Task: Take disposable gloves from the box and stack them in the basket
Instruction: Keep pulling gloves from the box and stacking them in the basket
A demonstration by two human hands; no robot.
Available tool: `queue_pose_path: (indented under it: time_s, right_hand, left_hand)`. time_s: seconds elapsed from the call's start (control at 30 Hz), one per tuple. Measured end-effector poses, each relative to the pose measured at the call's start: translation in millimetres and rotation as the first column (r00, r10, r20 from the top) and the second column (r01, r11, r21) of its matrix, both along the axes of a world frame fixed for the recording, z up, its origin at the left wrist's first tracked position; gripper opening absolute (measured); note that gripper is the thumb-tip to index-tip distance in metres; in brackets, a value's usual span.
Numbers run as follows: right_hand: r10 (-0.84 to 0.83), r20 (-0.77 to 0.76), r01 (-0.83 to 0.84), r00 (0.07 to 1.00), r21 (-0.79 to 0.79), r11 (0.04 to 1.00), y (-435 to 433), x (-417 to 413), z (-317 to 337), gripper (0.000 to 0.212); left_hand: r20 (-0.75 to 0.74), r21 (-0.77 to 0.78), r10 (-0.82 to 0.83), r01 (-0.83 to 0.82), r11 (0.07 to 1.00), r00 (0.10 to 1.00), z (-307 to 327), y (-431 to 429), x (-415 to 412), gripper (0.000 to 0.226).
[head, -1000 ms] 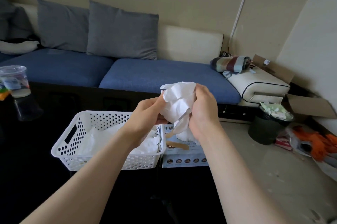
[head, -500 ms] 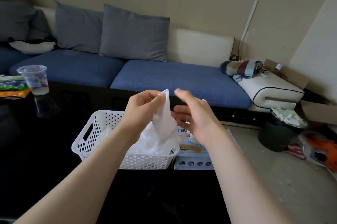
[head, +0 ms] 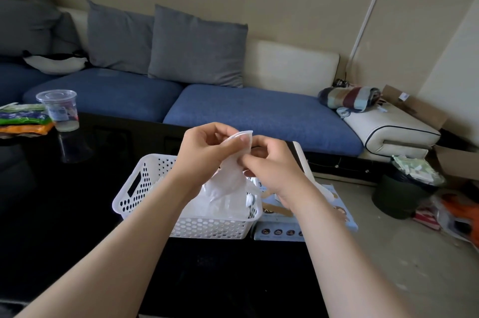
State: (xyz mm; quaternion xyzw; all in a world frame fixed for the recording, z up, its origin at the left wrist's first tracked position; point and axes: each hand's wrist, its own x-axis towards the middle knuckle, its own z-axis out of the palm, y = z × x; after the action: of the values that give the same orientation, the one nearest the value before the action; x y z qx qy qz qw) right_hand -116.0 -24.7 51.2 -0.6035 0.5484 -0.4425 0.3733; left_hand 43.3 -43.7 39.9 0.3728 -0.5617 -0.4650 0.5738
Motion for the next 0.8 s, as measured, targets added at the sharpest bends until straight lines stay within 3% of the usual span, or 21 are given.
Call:
queue_pose_path:
  time_s: [0.17, 0.3, 0.67, 0.73, 0.8]
  right_hand:
    - [-0.013, 0.007, 0.013, 1.000, -0.013, 1.000, -1, 0, 1, 0.033]
    - [0.078, 0.155, -0.094, 0.985, 0.098, 0.991, -2, 1, 5, 0.034]
    - [-0.170, -0.226, 0.171, 0.959, -0.019, 0.985, 3, -10, 7, 0.012]
    - [-0.148, -0.097, 0.154, 0.984, 0.053, 0.987, 5, -13, 10, 0.011]
    - [-0.106, 0.199, 0.068, 0.974, 0.188, 0.980, 4, -15, 15, 0.029]
  left_hand:
    - [-0.014, 0.007, 0.026, -0.026, 1.000, 1.000, -2, -4, 1, 0.018]
    - [-0.034, 0.022, 0.016, -0.015, 1.000, 0.999, -1, -4, -2, 0.022]
    - [-0.038, 0.058, 0.128, -0.125, 0.990, 0.991, 1, -4, -4, 0.021]
    - [-0.072, 0.111, 0.129, -0.121, 0.986, 0.989, 1, -5, -4, 0.019]
    - [-0.107, 0.181, 0.106, -0.085, 0.980, 0.989, 1, -5, -5, 0.026]
